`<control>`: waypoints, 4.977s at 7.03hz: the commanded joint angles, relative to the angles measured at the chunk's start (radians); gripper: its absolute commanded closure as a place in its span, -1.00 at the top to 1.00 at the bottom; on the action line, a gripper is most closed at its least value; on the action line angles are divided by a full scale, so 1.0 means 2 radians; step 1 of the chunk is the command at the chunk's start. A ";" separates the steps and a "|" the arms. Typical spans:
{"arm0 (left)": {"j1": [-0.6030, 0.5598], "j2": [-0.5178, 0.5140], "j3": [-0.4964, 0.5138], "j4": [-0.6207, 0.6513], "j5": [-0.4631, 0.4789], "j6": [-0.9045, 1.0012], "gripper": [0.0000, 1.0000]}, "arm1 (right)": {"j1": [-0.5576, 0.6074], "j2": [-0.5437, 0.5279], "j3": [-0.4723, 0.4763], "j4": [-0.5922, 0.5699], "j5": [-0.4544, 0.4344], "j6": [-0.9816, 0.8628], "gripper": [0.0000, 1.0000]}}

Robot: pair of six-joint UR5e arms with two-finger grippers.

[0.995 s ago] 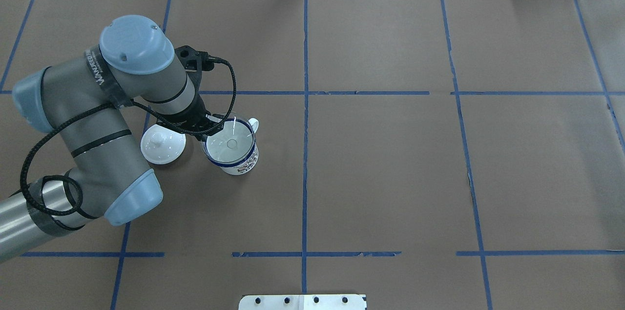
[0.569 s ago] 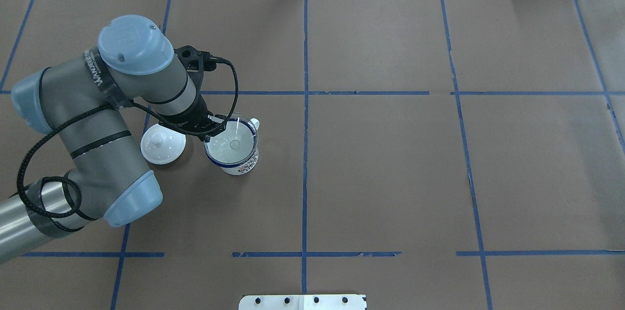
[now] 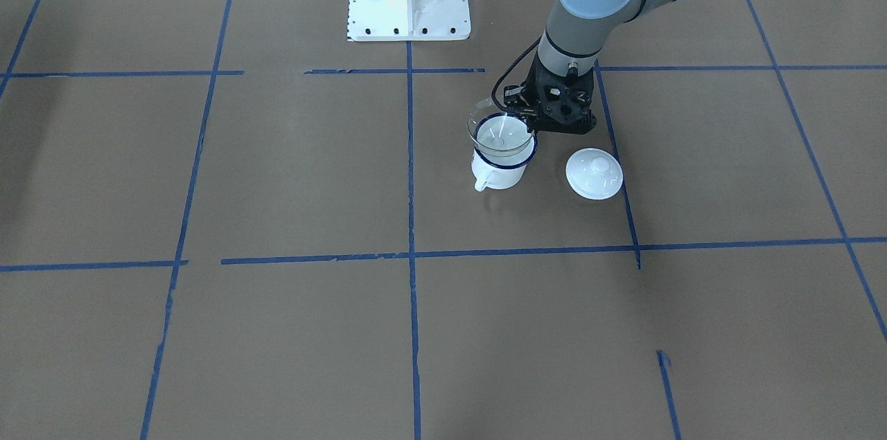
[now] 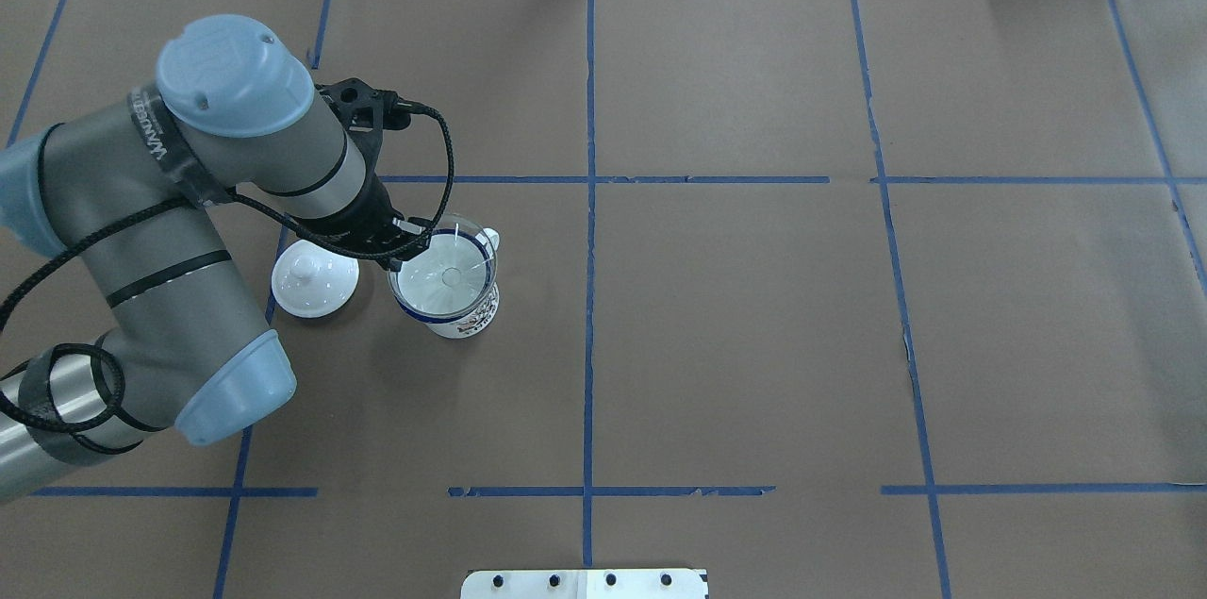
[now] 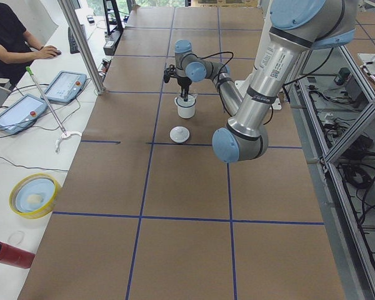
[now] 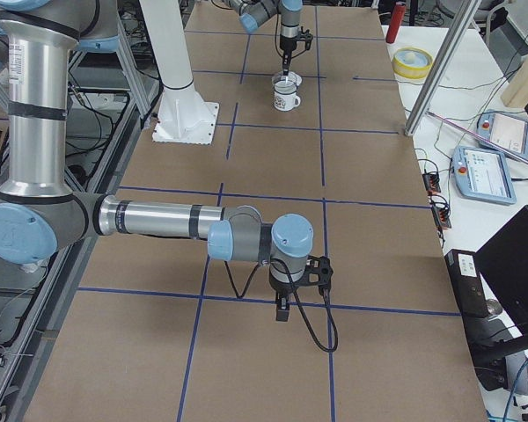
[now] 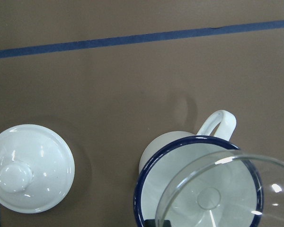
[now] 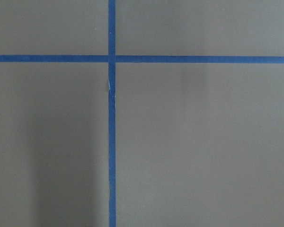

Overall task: Remove funnel from cup
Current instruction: 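Lift the funnel out of the mug with the left gripper, then carry the funnel farther from the robot and set it on the table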

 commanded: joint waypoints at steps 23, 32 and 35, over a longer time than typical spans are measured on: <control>-0.003 0.021 0.327 -0.594 0.491 0.045 -1.00 | 0.000 0.000 0.000 0.000 0.000 0.000 1.00; 0.011 0.020 0.347 -0.611 0.490 0.046 1.00 | 0.000 0.000 -0.001 0.000 0.000 0.000 1.00; -0.024 0.024 0.276 -0.605 0.415 0.109 1.00 | 0.000 0.000 0.000 0.000 0.000 0.000 1.00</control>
